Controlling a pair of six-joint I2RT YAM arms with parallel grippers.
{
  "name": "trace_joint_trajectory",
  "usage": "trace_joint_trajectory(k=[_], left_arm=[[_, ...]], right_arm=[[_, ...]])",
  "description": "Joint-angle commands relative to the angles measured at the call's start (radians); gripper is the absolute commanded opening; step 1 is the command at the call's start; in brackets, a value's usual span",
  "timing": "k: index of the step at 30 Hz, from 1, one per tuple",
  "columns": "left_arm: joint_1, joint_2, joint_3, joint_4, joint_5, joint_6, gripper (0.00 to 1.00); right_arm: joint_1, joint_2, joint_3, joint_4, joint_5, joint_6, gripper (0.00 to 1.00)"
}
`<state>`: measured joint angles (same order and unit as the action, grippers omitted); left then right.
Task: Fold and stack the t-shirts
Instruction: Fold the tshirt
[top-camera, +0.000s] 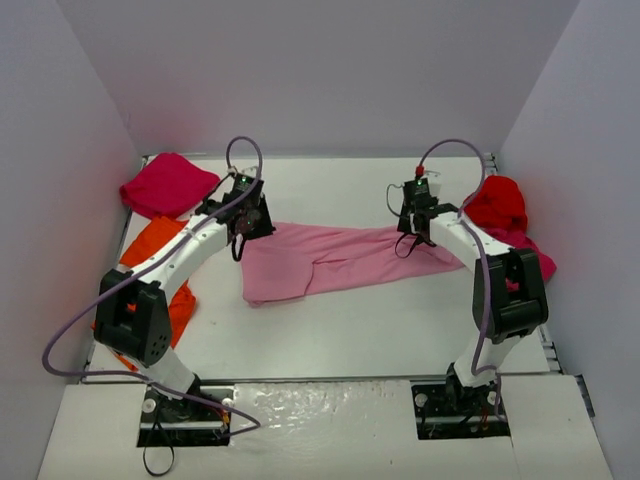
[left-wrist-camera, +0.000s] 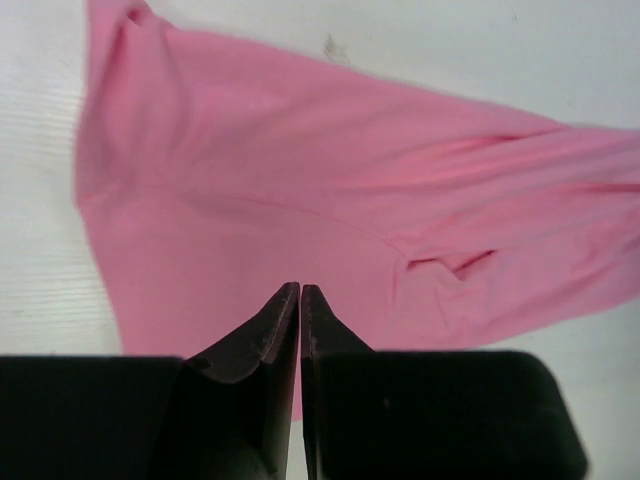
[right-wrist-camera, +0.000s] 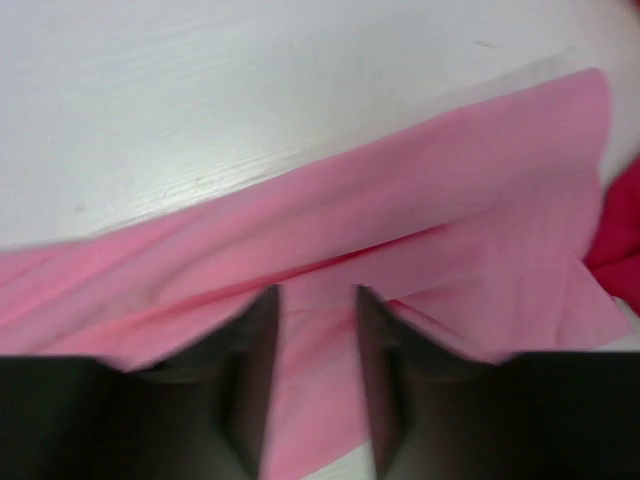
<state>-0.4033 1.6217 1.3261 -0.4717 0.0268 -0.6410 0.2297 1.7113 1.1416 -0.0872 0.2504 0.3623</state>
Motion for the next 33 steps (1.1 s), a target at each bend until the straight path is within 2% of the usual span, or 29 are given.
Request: trace_joint_trajectory(k=[1,7,10,14,17,18,24,26,30,31,33], left_arm=[[0.006,0.056,-0.105,0.092,0.199,-0.132,0.02],[0.000,0.052,-0.151,0.125,0.206,-0.170,0.01],[0.000,0.053,-0.123,0.097,0.197,-0.160,0.01],[-0.002,0.054,-0.121,0.093,0.194,-0.155,0.01],[-0.002,0.060,-0.130,0.094,0.190,-0.152,0.01],[-0.002,0.063,-0.134,0.094,0.190,-0.152,0.01],[-0.002,0.060,-0.152,0.101,0.182,-0.142,0.00],[-0.002,0.071,-0.148,0.099,0.182,-0.133,0.00],[0.000,0.092,-0.120,0.093,0.171,-0.118,0.00],[0.001,0.109,-0.096,0.090,0.162,-0.108,0.00],[0.004,0.143,-0.049,0.075,0.155,-0.096,0.00]], right_arm=[[0.061,0.040,0.024,0.031,-0.065,-0.031,0.00],[0.077,0.039,0.049,-0.044,0.036,-0.036,0.00],[0.079,0.030,0.047,-0.069,0.049,-0.032,0.20],[0.080,0.013,0.036,-0.070,0.013,-0.029,0.27],[0.086,0.017,0.032,-0.063,-0.133,-0.009,0.30],[0.088,0.023,0.033,-0.080,-0.132,-0.003,0.30],[0.087,-0.036,-0.018,-0.198,0.186,0.049,0.29],[0.078,-0.094,-0.054,-0.203,0.219,0.078,0.28],[0.077,-0.117,-0.069,-0.144,0.103,0.053,0.26],[0.083,-0.102,-0.063,-0.110,-0.005,0.049,0.25],[0.105,-0.068,-0.045,-0.069,-0.117,0.054,0.18]])
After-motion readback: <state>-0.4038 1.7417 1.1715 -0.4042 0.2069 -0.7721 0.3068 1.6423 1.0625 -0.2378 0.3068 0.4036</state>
